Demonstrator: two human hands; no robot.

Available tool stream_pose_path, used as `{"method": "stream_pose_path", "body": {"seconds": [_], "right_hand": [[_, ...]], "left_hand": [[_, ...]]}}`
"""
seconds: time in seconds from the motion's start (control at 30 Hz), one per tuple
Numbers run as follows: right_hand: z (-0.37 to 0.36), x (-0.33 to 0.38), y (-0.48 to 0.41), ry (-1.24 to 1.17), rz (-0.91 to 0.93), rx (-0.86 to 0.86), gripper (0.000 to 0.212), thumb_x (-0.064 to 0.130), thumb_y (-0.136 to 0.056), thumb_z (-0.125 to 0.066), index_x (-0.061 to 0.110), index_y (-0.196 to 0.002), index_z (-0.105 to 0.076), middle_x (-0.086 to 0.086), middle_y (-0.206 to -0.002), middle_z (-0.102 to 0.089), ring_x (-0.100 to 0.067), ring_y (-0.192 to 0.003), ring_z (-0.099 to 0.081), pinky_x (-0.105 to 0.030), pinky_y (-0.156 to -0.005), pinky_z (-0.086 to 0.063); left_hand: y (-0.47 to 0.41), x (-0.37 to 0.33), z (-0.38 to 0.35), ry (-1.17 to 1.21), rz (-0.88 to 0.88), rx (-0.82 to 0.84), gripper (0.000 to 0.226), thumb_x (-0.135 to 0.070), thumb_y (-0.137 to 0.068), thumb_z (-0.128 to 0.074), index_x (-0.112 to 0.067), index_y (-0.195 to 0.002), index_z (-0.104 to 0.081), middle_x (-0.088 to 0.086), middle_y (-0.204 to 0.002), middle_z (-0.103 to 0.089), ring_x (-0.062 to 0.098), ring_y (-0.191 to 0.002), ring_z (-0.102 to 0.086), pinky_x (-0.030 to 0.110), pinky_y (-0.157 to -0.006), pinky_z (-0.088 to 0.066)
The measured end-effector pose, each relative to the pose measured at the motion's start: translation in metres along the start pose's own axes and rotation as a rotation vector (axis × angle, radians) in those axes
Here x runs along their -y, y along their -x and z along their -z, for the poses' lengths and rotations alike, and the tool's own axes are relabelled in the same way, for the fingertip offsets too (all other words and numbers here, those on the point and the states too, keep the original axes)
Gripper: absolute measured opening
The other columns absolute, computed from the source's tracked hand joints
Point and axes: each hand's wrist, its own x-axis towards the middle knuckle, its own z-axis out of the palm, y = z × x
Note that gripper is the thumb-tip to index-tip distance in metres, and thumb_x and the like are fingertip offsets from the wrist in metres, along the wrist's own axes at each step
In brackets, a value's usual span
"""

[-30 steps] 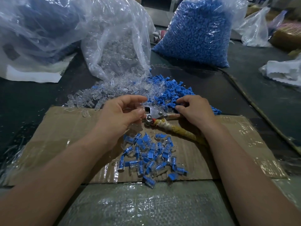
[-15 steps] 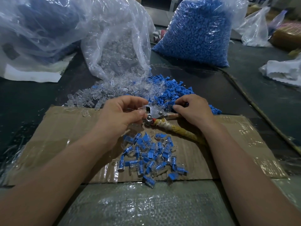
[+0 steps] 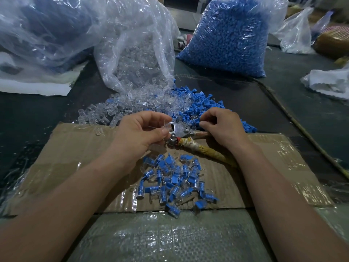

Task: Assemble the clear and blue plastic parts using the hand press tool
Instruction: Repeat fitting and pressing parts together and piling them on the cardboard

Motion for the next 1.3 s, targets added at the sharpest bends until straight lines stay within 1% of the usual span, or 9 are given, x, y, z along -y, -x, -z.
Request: {"method": "stream_pose_path", "body": {"seconds": [0.13,0.23,0.37,0.6,0.83,0.97,1.07,1.17,1.3], "right_hand": [[0.005,0.006,0.006,-0.181,0.028,-0.181,0.006,0.018,-0.079,-0.071,0.021,-0.081,-0.066,0.017,-0.072,-0.056,0.002,-0.068,-0.054,-0.016,-0.069,-0.046],[0.014,0.018,0.013,-0.495,0.005,-0.291,0.023,0.011,-0.077,-0.071,0.03,-0.07,-0.06,0.013,-0.065,-0.061,0.005,-0.059,-0.058,-0.01,-0.059,-0.048],[0.02,0.041,0.029,-0.709,0.054,-0.155,0.03,0.0,-0.076,-0.069,0.03,-0.076,-0.062,0.01,-0.069,-0.066,-0.005,-0.067,-0.065,-0.014,-0.063,-0.052],[0.012,0.064,0.042,-0.714,0.119,-0.032,0.024,0.003,-0.074,-0.073,0.025,-0.073,-0.062,0.004,-0.069,-0.065,-0.02,-0.068,-0.066,-0.032,-0.068,-0.057],[0.01,0.066,0.043,-0.638,0.121,-0.013,0.018,0.01,-0.074,-0.073,0.022,-0.071,-0.061,0.003,-0.07,-0.064,-0.013,-0.064,-0.063,-0.027,-0.062,-0.055],[0.011,0.066,0.043,-0.741,0.104,0.053,0.016,0.008,-0.073,-0.074,0.017,-0.073,-0.062,0.002,-0.067,-0.065,-0.011,-0.06,-0.062,-0.023,-0.058,-0.054],[0.011,0.065,0.042,-0.772,0.088,0.084,0.017,0.011,-0.071,-0.074,0.019,-0.078,-0.061,0.003,-0.072,-0.065,-0.01,-0.066,-0.063,-0.023,-0.064,-0.055],[0.011,0.064,0.042,-0.798,0.066,0.17,0.026,0.025,-0.064,-0.071,0.023,-0.087,-0.062,0.005,-0.083,-0.067,-0.008,-0.078,-0.066,-0.022,-0.073,-0.054],[0.013,0.064,0.043,-0.934,0.057,0.245,0.027,0.023,-0.061,-0.068,0.019,-0.088,-0.066,0.004,-0.08,-0.071,-0.01,-0.078,-0.068,-0.019,-0.071,-0.054]], "left_hand": [[0.0,-0.001,0.0,0.009,0.002,0.005,0.021,0.002,-0.073,-0.062,-0.015,-0.083,-0.068,0.005,-0.073,-0.07,0.013,-0.065,-0.068,0.024,-0.057,-0.057],[0.0,-0.002,-0.001,0.016,-0.004,0.009,0.021,0.004,-0.072,-0.064,-0.014,-0.081,-0.068,0.006,-0.073,-0.07,0.015,-0.065,-0.068,0.024,-0.056,-0.056],[0.0,-0.002,-0.001,0.004,-0.037,-0.009,0.018,-0.004,-0.064,-0.067,-0.016,-0.078,-0.068,0.005,-0.073,-0.071,0.015,-0.066,-0.067,0.025,-0.061,-0.058],[0.001,-0.001,-0.001,-0.035,-0.083,-0.046,0.019,-0.014,-0.06,-0.07,-0.013,-0.079,-0.068,0.005,-0.076,-0.071,0.012,-0.067,-0.068,0.017,-0.058,-0.052],[0.001,-0.001,-0.002,-0.047,-0.128,0.004,0.021,-0.013,-0.058,-0.068,-0.012,-0.079,-0.068,0.005,-0.077,-0.072,0.017,-0.074,-0.07,0.021,-0.068,-0.056],[-0.001,0.001,-0.001,-0.005,-0.132,-0.016,0.02,-0.014,-0.057,-0.069,-0.016,-0.077,-0.069,0.006,-0.076,-0.073,0.019,-0.073,-0.07,0.023,-0.067,-0.056],[-0.001,0.0,0.002,0.041,-0.141,-0.001,0.015,-0.014,-0.057,-0.07,-0.02,-0.07,-0.072,0.007,-0.075,-0.072,0.019,-0.071,-0.07,0.021,-0.065,-0.055],[-0.001,0.0,0.002,0.06,-0.136,0.038,0.017,-0.012,-0.058,-0.069,-0.023,-0.07,-0.073,0.005,-0.075,-0.072,0.017,-0.071,-0.07,0.02,-0.065,-0.054],[0.0,-0.002,0.002,0.069,-0.142,0.052,0.014,-0.011,-0.059,-0.068,-0.016,-0.072,-0.069,0.002,-0.071,-0.071,0.013,-0.067,-0.068,0.018,-0.061,-0.053]]}}
